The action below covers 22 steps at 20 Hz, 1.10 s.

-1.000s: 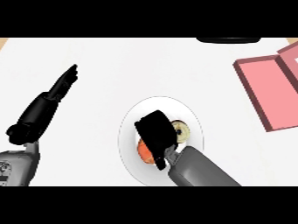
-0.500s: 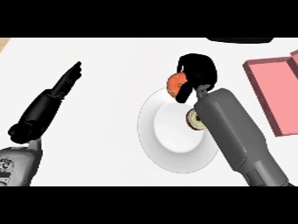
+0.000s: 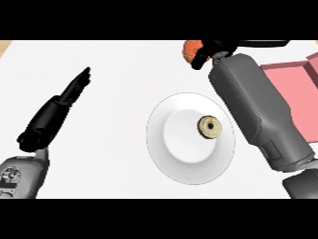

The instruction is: Pick the squash from the plate and place it in the cardboard box

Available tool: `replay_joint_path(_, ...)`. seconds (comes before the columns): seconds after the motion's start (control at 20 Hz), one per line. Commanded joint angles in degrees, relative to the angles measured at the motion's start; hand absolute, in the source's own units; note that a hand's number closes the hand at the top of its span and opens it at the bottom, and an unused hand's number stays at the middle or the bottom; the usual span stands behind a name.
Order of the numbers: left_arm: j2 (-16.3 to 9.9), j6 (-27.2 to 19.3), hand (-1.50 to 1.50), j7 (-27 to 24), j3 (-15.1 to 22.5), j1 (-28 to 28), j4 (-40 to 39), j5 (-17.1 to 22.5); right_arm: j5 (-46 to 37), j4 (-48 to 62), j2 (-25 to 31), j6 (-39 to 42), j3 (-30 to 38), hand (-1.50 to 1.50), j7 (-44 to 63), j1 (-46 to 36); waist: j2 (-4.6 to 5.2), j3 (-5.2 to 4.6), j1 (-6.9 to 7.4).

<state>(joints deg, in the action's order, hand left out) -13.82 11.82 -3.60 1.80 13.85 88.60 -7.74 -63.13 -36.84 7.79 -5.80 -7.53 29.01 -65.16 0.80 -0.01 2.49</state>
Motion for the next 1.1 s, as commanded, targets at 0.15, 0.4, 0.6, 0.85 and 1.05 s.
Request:
replay_joint_path(0.15, 1.0, -0.9, 0.00, 2.4, 0.7, 0.1, 1.7, -0.8, -2.6, 1.2, 3.1, -8.4, 5.9, 1.50, 13.8, -8.8, -0.47, 0.00, -0.68)
replay_joint_path(0.4, -0.8, 0.3, 0.00, 1.0, -2.2, -0.6, -0.4, 0.6, -4.2, 0.1, 7.7, -14.3, 8.5, 1.50, 18.5, -5.1, -0.68, 0.00, -2.10)
replay_joint_path(0.6, 1.1, -1.5, 0.00, 0.7, -0.3, -0.3, 0.6, -1.6, -4.3, 3.8, 10.6, -18.8, 11.2, 1.50, 18.5, -5.5, -0.45, 0.02, -1.52)
replay_joint_path(0.85, -1.2, 1.5, 0.00, 0.1, -3.6, 0.2, -1.7, 1.4, -1.3, 5.7, 21.0, -13.0, 14.9, 1.50, 11.8, -4.8, -0.50, 0.02, -2.08)
replay_joint_path(1.05, -0.9, 0.9, 0.00, -1.3, -2.9, 0.0, -1.6, -0.2, 0.6, 9.7, 22.8, -8.5, 16.0, 1.50, 7.4, -1.8, -0.37, 0.03, -1.87)
